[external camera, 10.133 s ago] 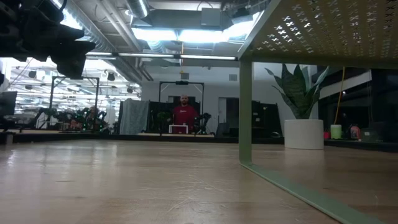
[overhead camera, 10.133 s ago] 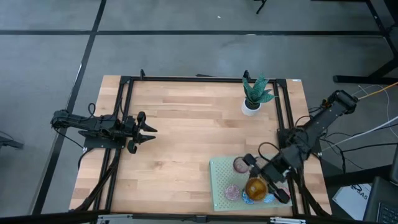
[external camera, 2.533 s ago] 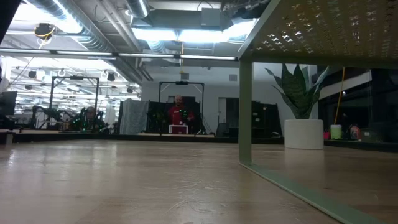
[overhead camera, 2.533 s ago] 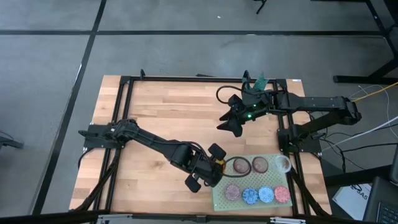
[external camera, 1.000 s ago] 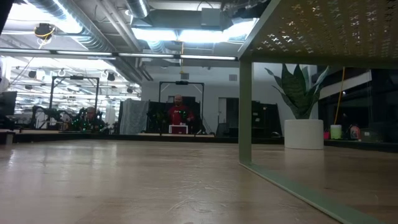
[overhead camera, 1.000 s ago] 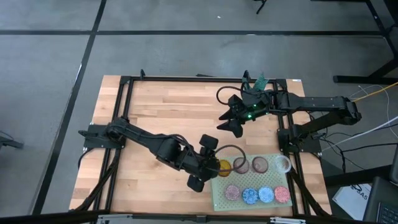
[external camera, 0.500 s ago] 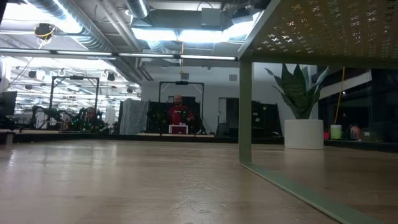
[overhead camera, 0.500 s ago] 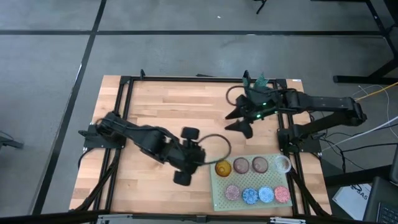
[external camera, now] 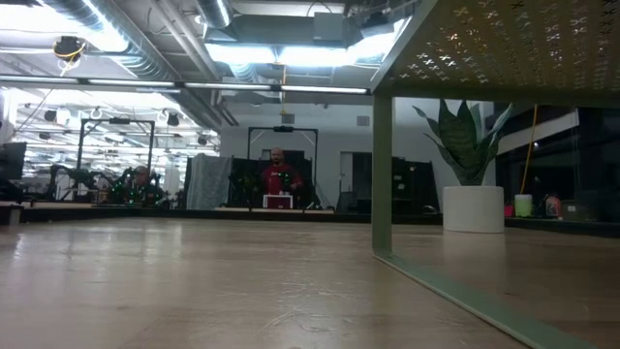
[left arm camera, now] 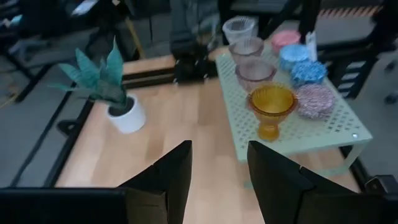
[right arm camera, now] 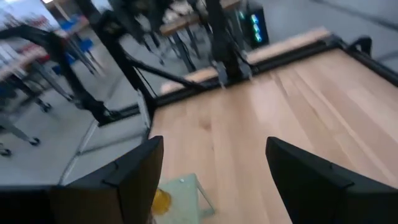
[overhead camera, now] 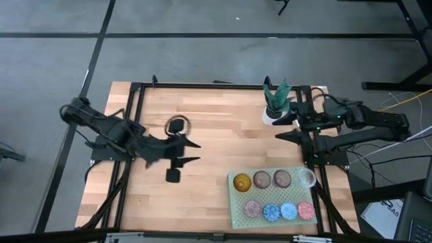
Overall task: Pick & Place candle stick holders
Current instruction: Return to Home Position
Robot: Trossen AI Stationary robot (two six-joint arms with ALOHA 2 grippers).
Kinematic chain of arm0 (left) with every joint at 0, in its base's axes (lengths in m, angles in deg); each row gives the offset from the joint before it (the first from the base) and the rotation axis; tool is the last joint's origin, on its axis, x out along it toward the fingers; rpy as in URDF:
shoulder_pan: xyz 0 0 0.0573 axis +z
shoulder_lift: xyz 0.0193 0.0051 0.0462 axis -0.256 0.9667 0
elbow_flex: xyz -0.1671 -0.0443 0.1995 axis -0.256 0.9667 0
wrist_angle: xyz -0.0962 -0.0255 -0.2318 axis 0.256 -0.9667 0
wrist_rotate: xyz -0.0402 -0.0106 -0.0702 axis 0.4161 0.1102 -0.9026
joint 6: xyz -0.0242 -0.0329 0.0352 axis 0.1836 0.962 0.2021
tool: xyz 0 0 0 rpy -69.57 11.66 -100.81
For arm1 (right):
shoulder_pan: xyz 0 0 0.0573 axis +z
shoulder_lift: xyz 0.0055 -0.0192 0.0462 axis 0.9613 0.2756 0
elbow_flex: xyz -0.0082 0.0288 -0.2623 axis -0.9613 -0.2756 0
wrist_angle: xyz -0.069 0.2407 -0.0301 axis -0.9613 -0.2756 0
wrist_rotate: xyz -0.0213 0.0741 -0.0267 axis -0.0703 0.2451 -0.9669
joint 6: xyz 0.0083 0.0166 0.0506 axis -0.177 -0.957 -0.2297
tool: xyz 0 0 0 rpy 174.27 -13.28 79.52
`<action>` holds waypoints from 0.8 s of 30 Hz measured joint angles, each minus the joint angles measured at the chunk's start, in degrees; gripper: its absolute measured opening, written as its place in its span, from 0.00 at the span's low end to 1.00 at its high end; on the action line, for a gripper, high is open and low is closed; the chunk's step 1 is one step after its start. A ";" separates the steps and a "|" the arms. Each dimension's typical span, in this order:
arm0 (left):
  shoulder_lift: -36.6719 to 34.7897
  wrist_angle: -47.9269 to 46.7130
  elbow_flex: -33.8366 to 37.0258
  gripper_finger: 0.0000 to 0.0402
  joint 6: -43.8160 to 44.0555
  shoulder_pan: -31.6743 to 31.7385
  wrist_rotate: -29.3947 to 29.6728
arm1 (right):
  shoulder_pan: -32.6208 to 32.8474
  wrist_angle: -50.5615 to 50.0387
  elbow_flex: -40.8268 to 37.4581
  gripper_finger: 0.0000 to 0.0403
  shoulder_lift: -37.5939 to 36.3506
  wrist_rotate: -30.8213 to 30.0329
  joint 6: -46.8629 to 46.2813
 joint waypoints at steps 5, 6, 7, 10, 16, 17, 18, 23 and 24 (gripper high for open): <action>-15.88 21.28 23.67 0.37 -1.70 3.34 -2.93 | 0.97 7.89 -9.90 0.71 -7.17 -0.02 -0.44; -19.05 24.97 27.93 0.37 -1.72 4.29 -3.57 | 1.02 9.11 -11.79 0.71 -8.35 0.00 -1.08; -22.42 28.41 32.31 0.38 -1.73 5.31 -4.04 | 1.03 10.33 -13.80 0.71 -9.62 0.00 -1.38; -31.52 38.29 43.44 0.38 -0.71 7.89 -6.19 | 1.03 13.89 -19.82 0.71 -13.50 0.25 -1.75; -46.63 49.85 57.58 0.37 0.30 10.55 -6.60 | 1.01 24.68 -30.93 0.71 -23.12 4.32 2.82; -48.75 50.43 58.89 0.37 0.28 10.84 -6.08 | 1.01 26.34 -32.80 0.71 -24.99 4.36 3.78; -50.73 50.48 60.03 0.37 0.33 11.11 -5.25 | 1.01 28.06 -34.54 0.71 -26.82 4.42 4.70; -58.06 50.99 62.93 0.38 0.25 12.44 -2.70 | 1.01 35.49 -43.45 0.71 -36.05 4.44 8.75; -58.93 50.93 63.03 0.38 -0.19 12.71 -2.49 | 1.01 36.54 -45.08 0.71 -37.64 3.97 9.11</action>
